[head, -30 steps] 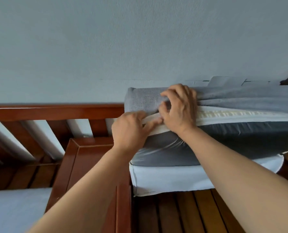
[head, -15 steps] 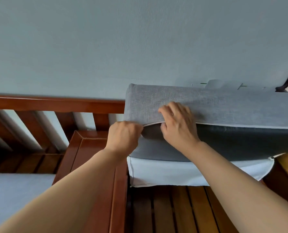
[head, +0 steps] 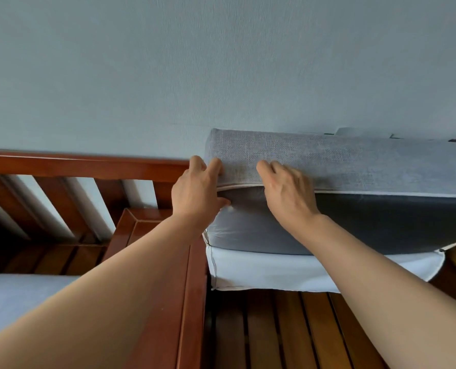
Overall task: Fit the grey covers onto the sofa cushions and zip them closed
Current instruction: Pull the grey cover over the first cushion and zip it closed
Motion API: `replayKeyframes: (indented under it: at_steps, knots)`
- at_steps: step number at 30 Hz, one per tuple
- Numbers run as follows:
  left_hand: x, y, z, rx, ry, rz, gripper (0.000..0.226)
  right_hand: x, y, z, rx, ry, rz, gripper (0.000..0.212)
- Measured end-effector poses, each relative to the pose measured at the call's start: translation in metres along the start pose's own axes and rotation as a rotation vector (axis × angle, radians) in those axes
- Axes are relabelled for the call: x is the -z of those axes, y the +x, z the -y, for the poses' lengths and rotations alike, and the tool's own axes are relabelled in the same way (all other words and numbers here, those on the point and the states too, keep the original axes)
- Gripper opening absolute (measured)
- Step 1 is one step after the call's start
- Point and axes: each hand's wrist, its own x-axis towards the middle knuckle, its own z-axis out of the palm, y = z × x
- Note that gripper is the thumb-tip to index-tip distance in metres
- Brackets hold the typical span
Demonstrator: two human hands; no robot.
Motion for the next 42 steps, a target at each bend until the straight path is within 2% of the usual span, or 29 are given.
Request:
replayKeyframes:
  at_steps: [5,7,12,16,18,20,22,24,27,32,37,39,42]
  knots:
    - [-0.009,0.007,-0.005,0.09,-0.027,-0.036,0.031,0.013,-0.013,0.0,0.135,0.109,-0.005,0.035]
    - [-0.012,0.009,-0.004,0.064,-0.037,-0.055,0.026,0.014,-0.015,-0.001,0.146,0.121,0.017,0.039]
    - [-0.006,0.003,-0.001,-0.082,-0.035,-0.024,0.024,0.011,-0.017,0.003,0.081,0.029,0.092,0.045]
    - [-0.004,0.002,-0.002,-0.051,0.004,-0.03,0.017,0.014,-0.02,0.004,0.023,-0.035,0.132,0.053]
    - [0.004,0.005,-0.005,-0.065,0.125,0.003,0.016,0.018,-0.02,-0.003,-0.012,-0.091,0.159,0.059]
    - [0.013,0.01,-0.01,-0.115,0.267,0.063,0.023,0.023,-0.023,-0.016,-0.066,-0.163,0.192,0.058]
    - [0.015,0.014,-0.021,-0.204,0.349,0.12,0.046,0.027,-0.027,-0.033,-0.13,-0.237,0.21,0.052]
    - [0.013,0.017,-0.037,-0.293,0.343,0.147,0.063,0.031,-0.031,-0.051,-0.183,-0.294,0.215,0.048]
    - [0.001,0.02,-0.067,-0.32,0.281,0.182,0.076,0.037,-0.037,-0.078,-0.222,-0.342,0.218,0.047]
    - [-0.024,0.021,-0.124,-0.343,0.302,0.188,0.079,0.04,-0.063,-0.138,-0.263,-0.389,0.187,0.048]
    - [-0.057,0.022,-0.208,-0.35,0.297,0.161,0.081,0.05,-0.09,-0.23,-0.297,-0.408,0.192,0.048]
    - [-0.071,0.023,-0.245,-0.354,0.296,0.151,0.081,0.053,-0.1,-0.265,-0.304,-0.378,0.206,0.05]
    - [-0.085,0.024,-0.28,-0.323,0.314,0.135,0.073,0.059,-0.115,-0.29,-0.207,-0.253,0.188,0.049]
